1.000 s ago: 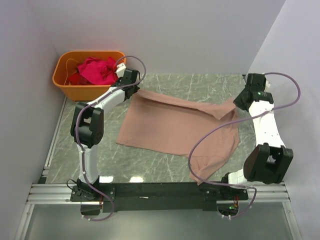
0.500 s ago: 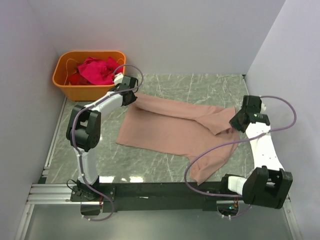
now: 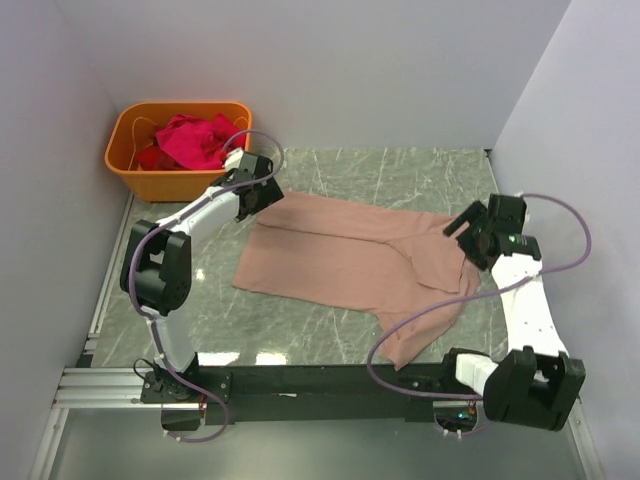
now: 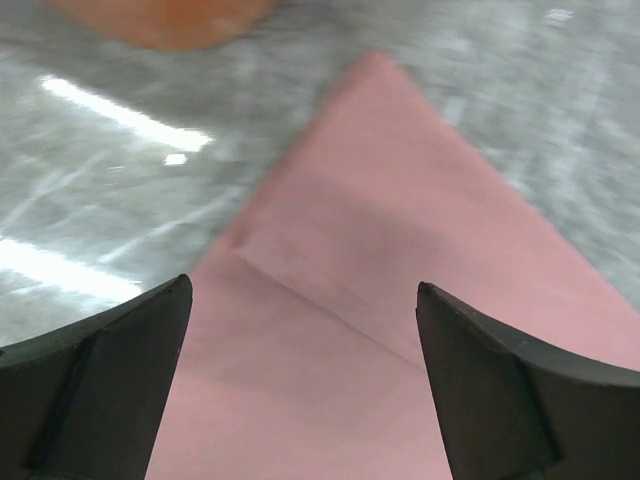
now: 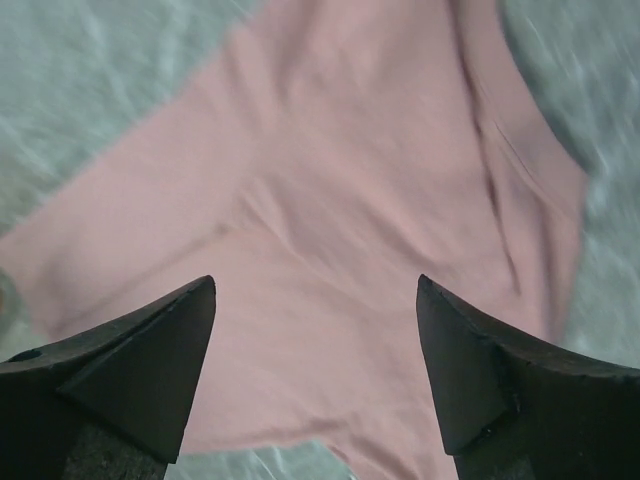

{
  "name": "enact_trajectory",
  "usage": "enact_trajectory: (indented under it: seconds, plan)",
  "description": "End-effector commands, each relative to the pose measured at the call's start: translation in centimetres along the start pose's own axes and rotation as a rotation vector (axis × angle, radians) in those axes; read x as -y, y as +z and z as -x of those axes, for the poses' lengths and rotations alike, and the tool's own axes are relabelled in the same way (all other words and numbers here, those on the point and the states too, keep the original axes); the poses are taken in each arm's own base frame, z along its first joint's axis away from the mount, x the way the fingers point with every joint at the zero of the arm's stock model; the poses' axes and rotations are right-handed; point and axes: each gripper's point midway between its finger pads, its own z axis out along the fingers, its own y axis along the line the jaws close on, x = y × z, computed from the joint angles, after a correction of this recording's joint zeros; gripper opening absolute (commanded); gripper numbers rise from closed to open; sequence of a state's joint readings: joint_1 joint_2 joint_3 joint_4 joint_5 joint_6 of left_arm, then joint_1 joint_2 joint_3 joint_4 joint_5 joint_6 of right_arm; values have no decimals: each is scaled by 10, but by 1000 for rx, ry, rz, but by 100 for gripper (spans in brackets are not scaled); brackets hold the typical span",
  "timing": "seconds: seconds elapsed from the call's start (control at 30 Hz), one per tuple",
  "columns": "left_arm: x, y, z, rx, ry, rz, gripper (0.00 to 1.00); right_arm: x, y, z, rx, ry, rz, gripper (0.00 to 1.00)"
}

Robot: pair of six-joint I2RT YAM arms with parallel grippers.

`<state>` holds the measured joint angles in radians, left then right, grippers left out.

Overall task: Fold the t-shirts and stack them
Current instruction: Fold the tshirt

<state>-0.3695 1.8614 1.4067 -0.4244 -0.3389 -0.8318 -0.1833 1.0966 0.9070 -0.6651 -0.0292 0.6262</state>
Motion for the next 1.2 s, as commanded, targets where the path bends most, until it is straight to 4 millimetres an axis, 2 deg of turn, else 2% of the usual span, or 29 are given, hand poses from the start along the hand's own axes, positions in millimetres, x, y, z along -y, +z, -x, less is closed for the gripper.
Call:
enact_trajectory:
  seconds: [0.0, 0.03, 0.1, 0.17, 0.2, 0.27, 0.3, 0.4, 0.5, 0.57, 0.7, 0.77, 0.8, 0.83, 0.9, 0.97, 1.0, 1.03, 1.07, 1.1, 1.17]
  plan:
    - [60, -21, 26, 44, 17, -194, 99, -42, 9, 44, 83, -32, 117, 88]
    - [65, -19, 23, 34, 26, -211, 99, -46, 22, 46, 54, -40, 114, 88]
    - [76, -7, 16, 3, 36, -240, 99, -48, 38, 50, 31, -26, 97, 88]
    - [74, 10, 3, -32, 50, -219, 99, -54, 62, 52, 0, -34, 93, 88]
    - [79, 12, 8, -25, 51, -220, 99, -54, 70, 53, -14, -32, 84, 88]
    - [73, 27, -2, -55, 79, -181, 99, -47, 93, 53, -58, -62, 27, 88]
    - [74, 30, -1, -48, 84, -174, 99, -43, 101, 52, -77, -66, -2, 87]
    - [69, 45, -10, -62, 104, -150, 99, -26, 139, 56, -139, -96, -108, 85]
    - [64, 57, -18, -82, 111, -127, 99, -16, 164, 56, -200, -95, -153, 85]
    - [63, 66, -22, -92, 115, -116, 99, -12, 173, 53, -234, -100, -179, 85]
    - [56, 84, -27, -116, 98, -81, 99, -7, 202, 63, -276, -102, -227, 86]
    - [59, 90, -26, -125, 79, -83, 99, -5, 209, 64, -303, -99, -235, 85]
    - [60, 93, -23, -118, 69, -89, 100, -9, 221, 69, -309, -101, -221, 85]
    - [61, 97, -24, -120, 67, -90, 100, -5, 222, 71, -331, -88, -237, 86]
    - [66, 101, -19, -107, 60, -99, 100, -15, 234, 88, -302, -106, -212, 86]
    - [72, 108, -16, -103, 60, -104, 99, -18, 238, 96, -318, -112, -201, 86]
    - [72, 110, -16, -107, 63, -100, 99, -28, 247, 110, -305, -126, -169, 86]
    - [76, 115, -15, -103, 64, -102, 99, -29, 248, 111, -317, -134, -162, 86]
    - [75, 118, -11, -98, 57, -95, 99, -39, 250, 123, -289, -147, -131, 86]
    - [77, 120, -9, -97, 57, -96, 99, -38, 257, 122, -293, -161, -118, 86]
    - [80, 124, 1, -74, 48, -97, 99, -50, 263, 133, -257, -175, -53, 86]
